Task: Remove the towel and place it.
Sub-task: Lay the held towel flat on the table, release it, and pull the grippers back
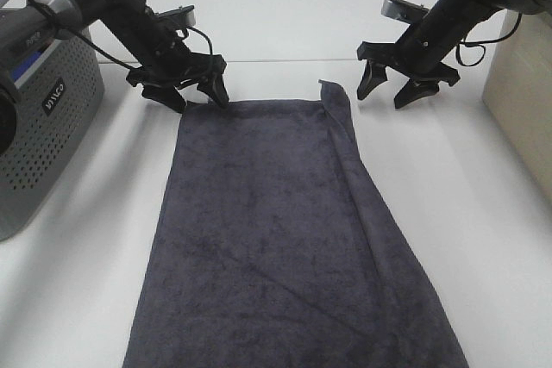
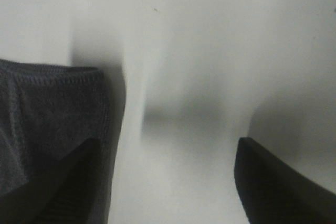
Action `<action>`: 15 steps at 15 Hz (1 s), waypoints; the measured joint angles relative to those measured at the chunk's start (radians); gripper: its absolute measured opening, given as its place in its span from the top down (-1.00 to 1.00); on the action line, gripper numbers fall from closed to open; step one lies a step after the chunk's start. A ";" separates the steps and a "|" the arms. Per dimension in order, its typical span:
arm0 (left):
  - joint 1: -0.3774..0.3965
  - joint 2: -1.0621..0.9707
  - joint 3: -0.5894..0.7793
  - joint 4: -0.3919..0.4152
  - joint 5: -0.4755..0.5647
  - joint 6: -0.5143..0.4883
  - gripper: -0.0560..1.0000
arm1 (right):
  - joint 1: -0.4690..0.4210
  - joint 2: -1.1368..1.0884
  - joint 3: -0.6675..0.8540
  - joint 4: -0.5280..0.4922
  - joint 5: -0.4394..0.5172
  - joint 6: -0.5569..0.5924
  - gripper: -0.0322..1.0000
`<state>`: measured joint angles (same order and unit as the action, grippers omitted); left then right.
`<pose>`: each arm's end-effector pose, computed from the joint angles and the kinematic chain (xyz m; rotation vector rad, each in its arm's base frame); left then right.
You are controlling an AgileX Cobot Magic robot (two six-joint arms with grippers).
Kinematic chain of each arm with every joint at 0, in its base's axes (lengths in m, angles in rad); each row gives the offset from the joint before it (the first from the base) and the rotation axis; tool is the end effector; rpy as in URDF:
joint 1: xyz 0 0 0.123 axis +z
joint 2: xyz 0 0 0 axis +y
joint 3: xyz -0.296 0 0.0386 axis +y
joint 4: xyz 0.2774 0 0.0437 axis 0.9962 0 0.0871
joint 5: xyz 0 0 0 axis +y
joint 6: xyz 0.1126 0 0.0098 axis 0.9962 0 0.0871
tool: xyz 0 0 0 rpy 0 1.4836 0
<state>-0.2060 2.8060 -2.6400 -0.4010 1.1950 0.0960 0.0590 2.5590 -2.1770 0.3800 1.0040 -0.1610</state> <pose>0.5855 -0.1643 0.0815 0.2940 2.7970 -0.5847 0.5713 0.0692 0.0884 -0.0820 2.8162 0.4751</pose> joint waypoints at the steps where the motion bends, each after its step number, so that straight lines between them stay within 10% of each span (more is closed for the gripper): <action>1: 0.000 0.000 0.000 0.000 0.000 0.000 -0.60 | 0.000 0.000 0.000 0.015 0.035 -0.013 -0.48; 5: 0.000 0.000 0.000 -0.014 0.001 0.000 -0.60 | 0.000 0.000 0.000 0.105 0.090 -0.054 -0.89; 15: 0.000 0.000 0.000 -0.022 0.002 0.004 -0.60 | 0.000 0.024 -0.006 0.169 -0.069 -0.080 -0.93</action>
<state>-0.2060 2.8060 -2.6400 -0.4230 1.1970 0.1000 0.0590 2.5830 -2.1830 0.5490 0.9350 -0.2410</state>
